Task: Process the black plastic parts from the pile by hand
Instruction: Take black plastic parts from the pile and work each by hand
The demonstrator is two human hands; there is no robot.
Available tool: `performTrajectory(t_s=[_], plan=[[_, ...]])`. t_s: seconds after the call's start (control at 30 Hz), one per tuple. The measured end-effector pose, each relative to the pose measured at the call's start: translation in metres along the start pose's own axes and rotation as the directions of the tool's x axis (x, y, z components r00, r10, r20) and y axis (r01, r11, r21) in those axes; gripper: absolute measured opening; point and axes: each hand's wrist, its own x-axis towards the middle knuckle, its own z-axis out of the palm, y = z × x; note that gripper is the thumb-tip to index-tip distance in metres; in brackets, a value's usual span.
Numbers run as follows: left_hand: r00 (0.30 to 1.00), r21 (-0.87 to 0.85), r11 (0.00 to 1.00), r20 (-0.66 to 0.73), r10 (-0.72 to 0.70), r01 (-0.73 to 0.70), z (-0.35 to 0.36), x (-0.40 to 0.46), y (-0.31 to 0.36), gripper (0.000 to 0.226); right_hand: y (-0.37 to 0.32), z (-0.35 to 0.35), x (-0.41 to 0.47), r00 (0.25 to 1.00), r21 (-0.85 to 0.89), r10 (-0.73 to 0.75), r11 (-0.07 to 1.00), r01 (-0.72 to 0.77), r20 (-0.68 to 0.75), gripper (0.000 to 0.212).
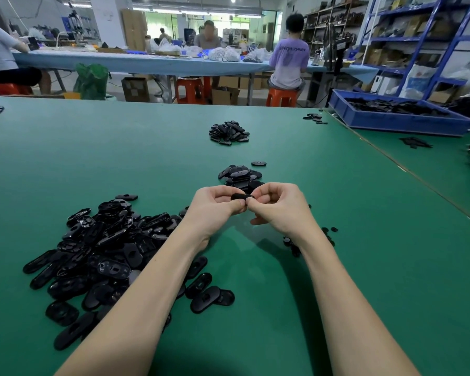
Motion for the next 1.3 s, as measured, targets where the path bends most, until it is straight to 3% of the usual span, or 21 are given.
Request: performTrajectory(t_s=[0.17, 0.4, 0.7, 0.87, 1.03, 1.17, 1.3], plan=[[0.999, -0.121, 0.992, 0.039, -0.019, 0.023, -0.006, 0.000, 0.003, 0.017, -0.005, -0.006, -0.003, 0.997, 0.079, -0.029, 0.997, 0.023, 0.069, 0.010], [0.998, -0.005, 0.999, -0.043, -0.043, 0.043, -0.002, 0.001, -0.002, 0.024, -0.003, -0.002, -0.004, 0.992, -0.014, -0.082, 0.996, 0.084, 0.098, 0.023], [0.993, -0.237, 0.965, 0.002, -0.119, 0.116, -0.007, 0.004, 0.006, 0.014, 0.001, -0.006, -0.002, 0.996, -0.042, -0.086, 0.995, 0.088, 0.033, 0.015], [0.994, -0.021, 0.998, -0.086, -0.062, 0.061, -0.013, 0.008, 0.000, 0.010, 0.006, -0.015, 0.006, 0.987, -0.201, -0.073, 0.979, 0.042, -0.145, 0.007], [0.988, 0.289, 0.957, -0.138, 0.074, -0.031, -0.018, 0.008, -0.007, 0.015, 0.009, -0.023, 0.034, 0.909, -0.302, 0.062, 0.932, -0.201, -0.413, 0.016], [0.981, 0.434, 0.896, -0.118, 0.156, -0.091, -0.017, 0.008, -0.004, 0.014, 0.007, -0.013, 0.063, 0.896, -0.390, 0.128, 0.867, -0.310, -0.426, 0.022], [0.978, 0.451, 0.888, -0.125, 0.168, -0.095, -0.022, 0.008, -0.002, 0.013, 0.006, -0.003, 0.079, 0.907, -0.434, 0.185, 0.830, -0.351, -0.379, 0.023]])
